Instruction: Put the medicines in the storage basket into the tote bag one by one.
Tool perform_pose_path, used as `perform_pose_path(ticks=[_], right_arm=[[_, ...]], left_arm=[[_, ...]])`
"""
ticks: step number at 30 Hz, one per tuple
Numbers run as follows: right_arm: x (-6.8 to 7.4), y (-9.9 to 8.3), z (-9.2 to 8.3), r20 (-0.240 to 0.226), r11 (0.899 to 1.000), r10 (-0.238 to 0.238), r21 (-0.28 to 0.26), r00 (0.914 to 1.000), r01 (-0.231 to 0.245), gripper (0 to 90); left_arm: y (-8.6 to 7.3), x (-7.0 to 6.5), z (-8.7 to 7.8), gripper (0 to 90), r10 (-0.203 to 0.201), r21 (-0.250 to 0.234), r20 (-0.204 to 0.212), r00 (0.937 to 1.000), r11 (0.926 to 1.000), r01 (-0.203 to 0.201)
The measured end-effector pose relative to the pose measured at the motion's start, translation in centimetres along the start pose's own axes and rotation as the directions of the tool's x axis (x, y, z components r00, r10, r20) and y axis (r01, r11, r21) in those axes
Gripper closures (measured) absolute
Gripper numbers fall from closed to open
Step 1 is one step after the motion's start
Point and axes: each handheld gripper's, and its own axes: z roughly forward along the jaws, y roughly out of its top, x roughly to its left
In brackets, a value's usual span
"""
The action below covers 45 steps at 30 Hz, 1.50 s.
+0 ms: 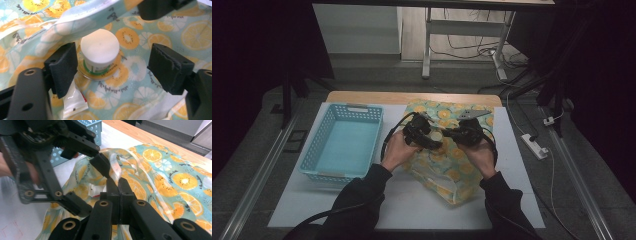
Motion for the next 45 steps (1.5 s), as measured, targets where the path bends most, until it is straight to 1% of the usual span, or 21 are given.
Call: perform_pose_path(ticks=[4,6,11,13,18,20,23,27,32,36,41,45], right_arm=[[0.0,0.0,0.0,0.000,1.000,-0.001,0.001,1.0000,0.001,90.0],[0.0,0.0,0.0,0.000,1.000,0.000,0.001,1.0000,0.000,90.0],[0.0,0.0,0.0,-0.001,1.000,-0.002,-0.001,1.0000,0.002,90.0],[0.1,0.0,0.0,0.000,1.000,-0.001,0.002,1.0000,0.001,90.0],[0.1,0.0,0.0,-0.001,1.000,-0.004,0.003,1.0000,0.004,90.0],[0.1,0.0,0.0,-0.001,1.000,-0.004,0.004,1.0000,0.004,90.0],[0.2,0.0,0.1,-0.001,1.000,-0.004,0.005,1.0000,0.004,90.0],[0.2,0.0,0.1,-0.002,1.000,-0.005,0.007,1.0000,0.005,90.0],[0.2,0.0,0.2,-0.004,1.000,-0.006,0.007,1.0000,0.006,90.0],[0.3,0.0,0.2,-0.005,1.000,-0.009,0.010,0.9999,0.009,90.0],[0.3,-0.1,0.3,-0.005,1.000,-0.010,0.011,0.9999,0.010,90.0],[0.3,-0.1,0.3,-0.006,1.000,-0.010,0.015,0.9999,0.010,90.0]], left_arm=[[-0.4,-0.2,-0.7,19.2,-0.005,-0.010,0.021,0.9998,0.9999,0.005],[-0.6,-0.4,-1.0,15.4,-0.003,-0.017,0.027,0.9996,0.9999,0.003],[-1.2,-0.7,-1.7,7.7,-0.005,-0.043,0.073,0.9973,0.9990,0.008],[-1.5,-0.8,-1.9,5.2,-0.002,-0.053,0.084,0.9964,0.9986,0.006],[-2.1,-1.2,-2.5,2.8,0.017,-0.081,0.118,0.9928,0.9967,-0.008],[-2.4,-1.4,-2.7,2.0,0.024,-0.078,0.123,0.9921,0.9968,-0.015],[-2.7,-1.7,-2.8,1.2,0.028,-0.082,0.142,0.9895,0.9965,-0.017],[-3.3,-2.1,-3.1,1.2,0.044,-0.084,0.132,0.9902,0.9959,-0.033],[-4.0,-2.4,-3.2,1.1,0.046,-0.088,0.127,0.9909,0.9955,-0.035],[-4.6,-2.6,-3.3,0.6,0.050,-0.092,0.114,0.9922,0.9950,-0.040],[-5.4,-2.6,-3.2,0.0,0.032,-0.097,0.132,0.9908,0.9951,-0.020],[-6.1,-2.7,-2.8,0.0,0.040,-0.090,0.127,0.9911,0.9956,-0.029]])
